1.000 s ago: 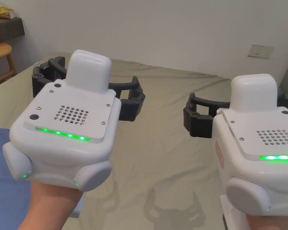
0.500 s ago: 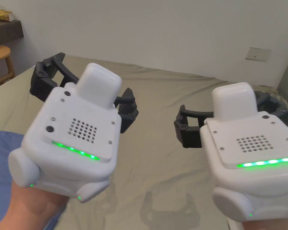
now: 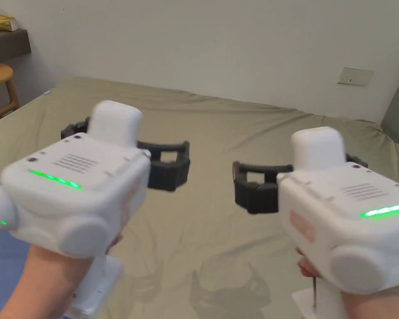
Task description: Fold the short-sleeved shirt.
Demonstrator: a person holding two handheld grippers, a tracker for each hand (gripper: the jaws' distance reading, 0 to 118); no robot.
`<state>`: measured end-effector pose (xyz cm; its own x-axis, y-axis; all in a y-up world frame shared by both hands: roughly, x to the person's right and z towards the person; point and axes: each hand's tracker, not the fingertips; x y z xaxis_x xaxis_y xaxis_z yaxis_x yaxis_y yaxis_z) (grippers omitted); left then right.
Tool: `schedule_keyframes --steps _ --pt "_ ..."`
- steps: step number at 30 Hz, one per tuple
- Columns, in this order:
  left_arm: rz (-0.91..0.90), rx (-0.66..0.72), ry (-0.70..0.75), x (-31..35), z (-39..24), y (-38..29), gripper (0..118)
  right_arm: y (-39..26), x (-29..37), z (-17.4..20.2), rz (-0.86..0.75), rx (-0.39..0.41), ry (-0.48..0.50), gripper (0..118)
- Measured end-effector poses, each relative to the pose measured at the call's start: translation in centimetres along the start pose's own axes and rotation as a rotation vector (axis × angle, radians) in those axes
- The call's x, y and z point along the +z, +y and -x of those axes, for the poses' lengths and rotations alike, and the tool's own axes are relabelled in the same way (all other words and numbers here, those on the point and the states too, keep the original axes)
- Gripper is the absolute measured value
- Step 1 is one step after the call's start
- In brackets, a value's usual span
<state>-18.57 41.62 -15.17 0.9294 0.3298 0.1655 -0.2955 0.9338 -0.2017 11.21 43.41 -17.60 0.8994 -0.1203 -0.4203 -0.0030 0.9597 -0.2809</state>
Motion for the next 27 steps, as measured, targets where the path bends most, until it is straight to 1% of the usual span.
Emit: schedule_keyframes --steps 1,2,3,4,5,6,7,8,10,14,18,21,23,25,27 --pt "-0.030 0.147 0.015 -1.0 2.7 -1.0 118 -0.5 0.1 -0.3 -0.022 -0.119 0.025 118" --pt "-0.049 0.170 0.068 -0.9 3.0 -1.3 118 -1.0 0.3 0.0 -0.072 -0.097 -0.004 118" --pt "-0.098 0.076 0.135 -0.7 2.8 -1.5 118 -1.6 0.5 0.3 -0.128 -0.007 -0.092 118" --pt "-0.171 -0.047 0.180 -0.4 2.4 -1.6 118 -2.0 0.6 1.1 -0.180 0.090 -0.194 118" --pt "-0.231 -0.143 0.221 -0.2 1.2 -2.5 118 -2.2 0.6 1.7 -0.209 0.161 -0.286 118" --pt "-0.281 -0.245 0.274 0.0 0.6 -2.7 118 -2.3 0.5 2.1 -0.221 0.214 -0.344 118" --pt "-0.311 -0.326 0.314 0.2 0.2 -2.7 118 -2.3 0.7 2.8 -0.235 0.242 -0.366 118" --pt "-0.326 -0.373 0.326 0.3 -0.1 -2.7 118 -2.3 0.8 2.9 -0.238 0.244 -0.360 118" --pt "-0.358 -0.418 0.304 0.6 -1.2 -2.6 118 -2.1 0.8 2.7 -0.230 0.233 -0.346 118" --pt "-0.342 -0.400 0.306 0.6 -1.9 -1.9 118 -2.0 0.7 2.6 -0.238 0.220 -0.336 118" --pt "-0.307 -0.405 0.303 0.4 -1.9 -1.7 118 -2.0 0.9 3.3 -0.229 0.271 -0.363 118" --pt "-0.308 -0.400 0.294 0.3 -2.0 -1.8 118 -1.9 0.9 3.8 -0.225 0.292 -0.341 118" --pt "-0.304 -0.400 0.296 0.3 -2.2 -1.9 118 -1.9 0.9 3.9 -0.232 0.308 -0.345 118" --pt "-0.301 -0.402 0.292 0.3 -2.4 -1.8 118 -1.8 0.9 3.9 -0.233 0.308 -0.331 118" --pt "-0.296 -0.401 0.284 0.4 -2.5 -1.8 118 -1.7 1.1 3.6 -0.228 0.281 -0.318 118"
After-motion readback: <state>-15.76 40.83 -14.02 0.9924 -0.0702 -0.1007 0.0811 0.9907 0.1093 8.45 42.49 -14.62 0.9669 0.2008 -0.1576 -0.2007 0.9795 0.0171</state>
